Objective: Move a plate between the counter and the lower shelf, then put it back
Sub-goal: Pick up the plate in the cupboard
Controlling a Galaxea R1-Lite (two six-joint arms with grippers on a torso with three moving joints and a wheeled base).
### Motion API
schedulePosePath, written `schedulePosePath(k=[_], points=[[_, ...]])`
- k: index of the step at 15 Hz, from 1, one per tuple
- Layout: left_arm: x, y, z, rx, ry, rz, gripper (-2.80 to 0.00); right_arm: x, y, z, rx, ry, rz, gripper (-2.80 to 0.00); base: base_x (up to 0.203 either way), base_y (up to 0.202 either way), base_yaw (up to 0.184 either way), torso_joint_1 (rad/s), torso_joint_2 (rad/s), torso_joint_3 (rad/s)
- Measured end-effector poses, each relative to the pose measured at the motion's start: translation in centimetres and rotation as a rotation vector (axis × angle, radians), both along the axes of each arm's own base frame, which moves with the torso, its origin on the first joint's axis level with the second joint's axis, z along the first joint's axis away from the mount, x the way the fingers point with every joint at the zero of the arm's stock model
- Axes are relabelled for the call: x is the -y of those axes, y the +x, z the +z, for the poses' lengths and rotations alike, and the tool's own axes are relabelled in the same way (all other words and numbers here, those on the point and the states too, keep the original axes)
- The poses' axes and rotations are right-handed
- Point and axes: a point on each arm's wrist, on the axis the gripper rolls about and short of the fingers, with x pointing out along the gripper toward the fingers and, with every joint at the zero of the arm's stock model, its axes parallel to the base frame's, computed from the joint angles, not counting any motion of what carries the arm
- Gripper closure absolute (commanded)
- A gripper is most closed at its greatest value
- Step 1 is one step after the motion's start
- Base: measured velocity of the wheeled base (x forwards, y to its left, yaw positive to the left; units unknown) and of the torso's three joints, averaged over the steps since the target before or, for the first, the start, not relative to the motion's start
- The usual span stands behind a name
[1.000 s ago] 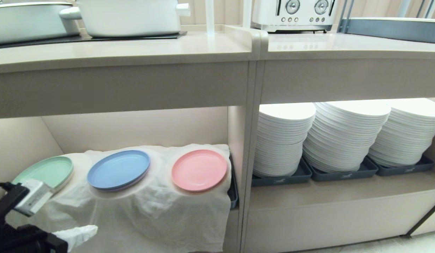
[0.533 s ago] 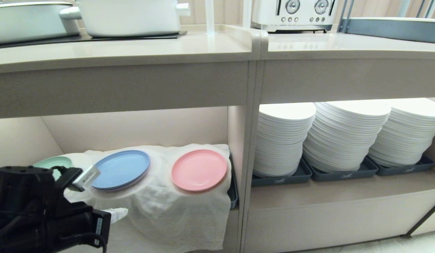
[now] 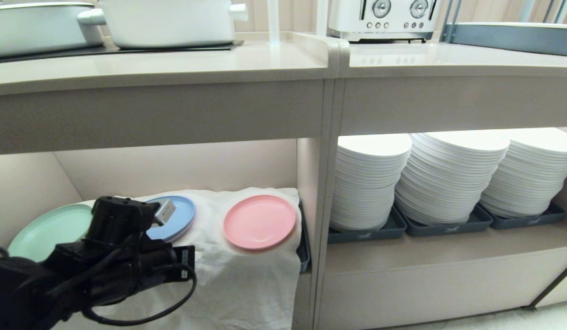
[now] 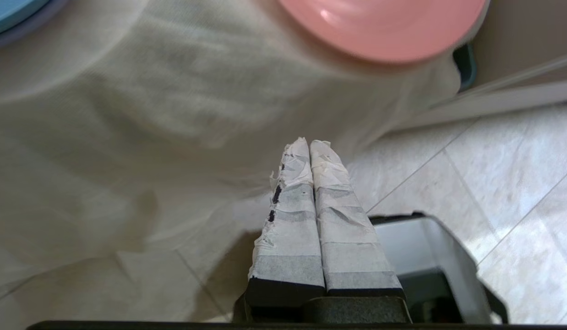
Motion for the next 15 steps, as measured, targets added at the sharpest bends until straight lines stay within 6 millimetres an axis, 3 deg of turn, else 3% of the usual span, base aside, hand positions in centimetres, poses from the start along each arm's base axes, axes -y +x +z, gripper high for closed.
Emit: schedulePosePath(k=[6, 15], points=[[1.8, 3.5, -1.7, -0.072, 0.038, 0.066, 0.00, 0.0, 0.0, 0.0, 0.000, 0.000, 0.001, 0.00, 0.000, 0.000, 0.000, 0.000, 0.00, 0.000], [3.8, 7.6, -1.3, -0.121, -0.025, 0.139, 0.00, 0.0, 0.0, 0.0, 0.000, 0.000, 0.001, 0.00, 0.000, 0.000, 0.000, 0.000, 0.00, 0.000]])
